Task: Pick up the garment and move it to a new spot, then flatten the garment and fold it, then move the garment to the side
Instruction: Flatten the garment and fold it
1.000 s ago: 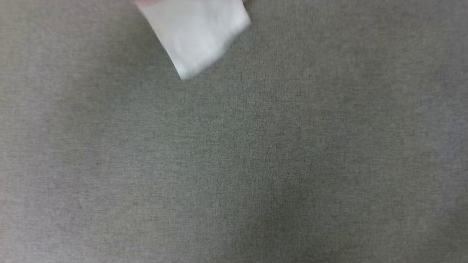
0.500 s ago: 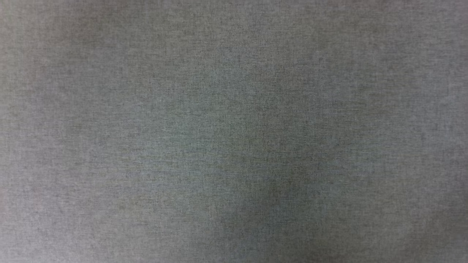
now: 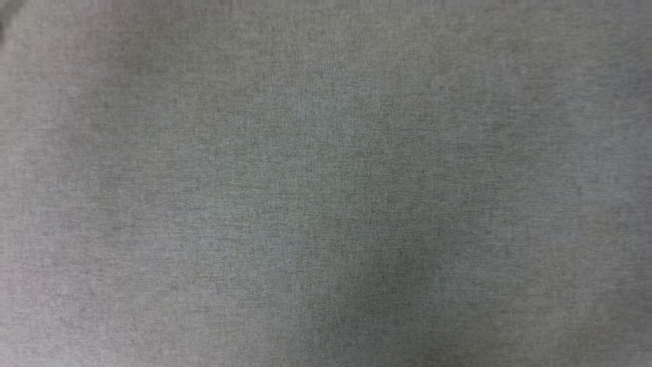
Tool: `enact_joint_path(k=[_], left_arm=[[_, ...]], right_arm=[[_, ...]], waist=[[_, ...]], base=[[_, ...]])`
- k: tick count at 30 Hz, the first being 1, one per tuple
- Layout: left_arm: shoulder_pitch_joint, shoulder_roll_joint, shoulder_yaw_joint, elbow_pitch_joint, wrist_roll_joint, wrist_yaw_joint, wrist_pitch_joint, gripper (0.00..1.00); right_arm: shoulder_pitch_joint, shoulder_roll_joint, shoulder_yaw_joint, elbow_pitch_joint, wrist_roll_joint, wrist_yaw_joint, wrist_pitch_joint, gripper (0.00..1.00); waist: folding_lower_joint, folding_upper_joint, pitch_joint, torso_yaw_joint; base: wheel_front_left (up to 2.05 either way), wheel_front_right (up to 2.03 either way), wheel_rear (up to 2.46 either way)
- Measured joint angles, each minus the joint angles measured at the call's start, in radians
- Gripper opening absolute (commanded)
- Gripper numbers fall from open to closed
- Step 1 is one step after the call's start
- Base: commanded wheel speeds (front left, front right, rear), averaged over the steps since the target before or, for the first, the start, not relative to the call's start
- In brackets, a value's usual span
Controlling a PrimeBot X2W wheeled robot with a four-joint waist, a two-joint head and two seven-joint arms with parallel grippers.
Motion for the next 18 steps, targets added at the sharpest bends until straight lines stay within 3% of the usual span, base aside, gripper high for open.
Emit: enact_joint_path(k=[9,18], left_arm=[[0.451,0.042,0.095,-0.170,0.008,0.054,0.000,0.00],[0.913,0.098,0.104,-0.366,0.008,0.128,-0.002,0.00]], right_arm=[[0.243,-0.005,0.157,-0.003,0.104,0.000,-0.085,0.00],[0.495,-0.125,0.281,-0.095,0.217,0.000,-0.170,0.00]], waist=[[-0.0001,0.0000,-0.106,-0.012],[-0.0002,0.0001,-0.264,-0.008]], base=[[0.00,0.00,0.00],[0.00,0.00,0.00]])
